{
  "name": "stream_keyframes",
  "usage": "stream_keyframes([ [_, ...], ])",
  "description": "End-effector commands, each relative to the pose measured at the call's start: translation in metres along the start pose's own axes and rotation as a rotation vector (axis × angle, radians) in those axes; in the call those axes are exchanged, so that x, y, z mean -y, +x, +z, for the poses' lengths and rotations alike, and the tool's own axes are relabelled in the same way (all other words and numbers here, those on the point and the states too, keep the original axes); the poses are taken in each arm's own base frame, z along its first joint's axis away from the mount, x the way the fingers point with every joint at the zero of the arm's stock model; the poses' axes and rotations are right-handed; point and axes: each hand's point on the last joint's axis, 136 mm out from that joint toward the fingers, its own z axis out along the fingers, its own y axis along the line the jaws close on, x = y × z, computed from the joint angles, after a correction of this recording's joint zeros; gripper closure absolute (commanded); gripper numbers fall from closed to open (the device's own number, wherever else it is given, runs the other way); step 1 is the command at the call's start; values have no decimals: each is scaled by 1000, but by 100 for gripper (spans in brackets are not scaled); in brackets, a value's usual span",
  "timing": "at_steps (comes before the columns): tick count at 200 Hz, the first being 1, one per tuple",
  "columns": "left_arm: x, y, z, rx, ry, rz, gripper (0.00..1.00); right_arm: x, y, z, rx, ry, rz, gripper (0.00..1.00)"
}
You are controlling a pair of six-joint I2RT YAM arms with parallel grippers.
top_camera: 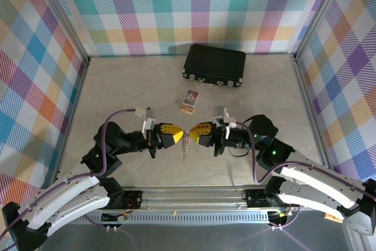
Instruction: Put the keys on the keyring
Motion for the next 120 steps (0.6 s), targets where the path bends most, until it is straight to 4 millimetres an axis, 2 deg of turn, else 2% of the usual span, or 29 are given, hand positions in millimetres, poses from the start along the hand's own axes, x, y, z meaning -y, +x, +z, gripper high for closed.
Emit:
stream_keyframes([
  [1,10,-11,-2,32,28,34,100,-4,-8,0,37,-11,-40,100],
  [60,10,-12,-3,33,24,40,100,-4,-10,-5,42,5,-47,100],
  [120,10,-12,-3,31,25,38,100,-3,-8,-1,36,-7,-44,100],
])
